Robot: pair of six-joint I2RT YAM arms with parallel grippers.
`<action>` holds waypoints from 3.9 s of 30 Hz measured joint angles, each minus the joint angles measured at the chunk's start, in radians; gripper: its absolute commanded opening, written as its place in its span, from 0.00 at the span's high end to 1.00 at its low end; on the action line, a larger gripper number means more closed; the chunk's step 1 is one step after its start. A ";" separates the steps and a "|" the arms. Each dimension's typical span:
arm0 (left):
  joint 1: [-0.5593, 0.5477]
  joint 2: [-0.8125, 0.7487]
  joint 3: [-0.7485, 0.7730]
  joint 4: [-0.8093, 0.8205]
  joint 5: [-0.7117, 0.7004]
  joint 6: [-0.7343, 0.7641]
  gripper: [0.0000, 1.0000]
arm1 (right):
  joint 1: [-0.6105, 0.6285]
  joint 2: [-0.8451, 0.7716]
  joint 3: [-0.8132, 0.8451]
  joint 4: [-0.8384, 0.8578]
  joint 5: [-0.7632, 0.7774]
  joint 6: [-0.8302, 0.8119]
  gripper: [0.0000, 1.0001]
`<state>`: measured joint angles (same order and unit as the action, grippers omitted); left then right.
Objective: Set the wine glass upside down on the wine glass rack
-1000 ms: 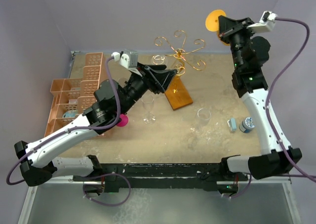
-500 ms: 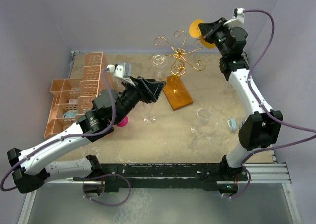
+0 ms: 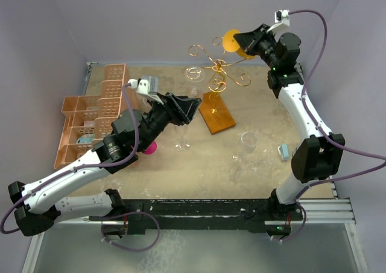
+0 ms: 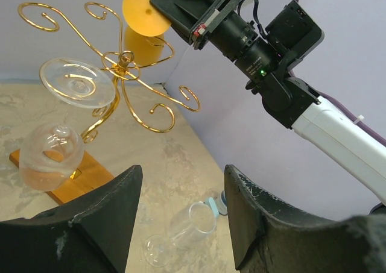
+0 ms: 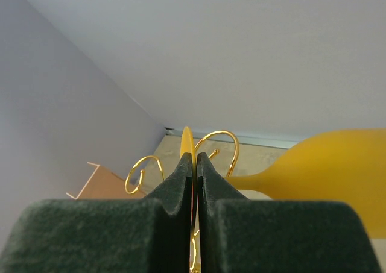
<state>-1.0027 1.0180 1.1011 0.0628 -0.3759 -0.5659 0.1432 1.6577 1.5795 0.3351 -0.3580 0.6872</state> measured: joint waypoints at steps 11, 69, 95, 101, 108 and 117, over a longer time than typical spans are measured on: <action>0.000 -0.002 0.000 -0.012 -0.018 0.000 0.46 | 0.000 0.000 -0.050 0.013 -0.096 -0.003 1.00; 0.000 -0.018 0.000 -0.104 -0.116 -0.019 0.46 | 0.000 -0.089 -0.172 0.030 0.241 0.126 0.88; 0.000 -0.023 0.070 -0.235 -0.092 0.115 0.40 | 0.000 -0.098 -0.122 -0.045 0.317 -0.030 0.30; 0.000 -0.021 0.072 -0.290 -0.075 0.161 0.37 | 0.000 -0.149 -0.120 -0.082 0.371 -0.045 0.29; 0.000 -0.004 0.083 -0.395 -0.105 0.163 0.39 | 0.000 -0.362 -0.211 -0.095 0.420 -0.047 0.30; 0.000 0.204 0.185 -0.586 -0.074 0.132 0.53 | 0.000 -0.653 -0.413 -0.113 0.426 -0.047 0.31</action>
<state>-1.0027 1.2217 1.2861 -0.5232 -0.4496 -0.4335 0.1429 1.0050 1.1664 0.2222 0.0677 0.6403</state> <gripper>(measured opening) 0.483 0.696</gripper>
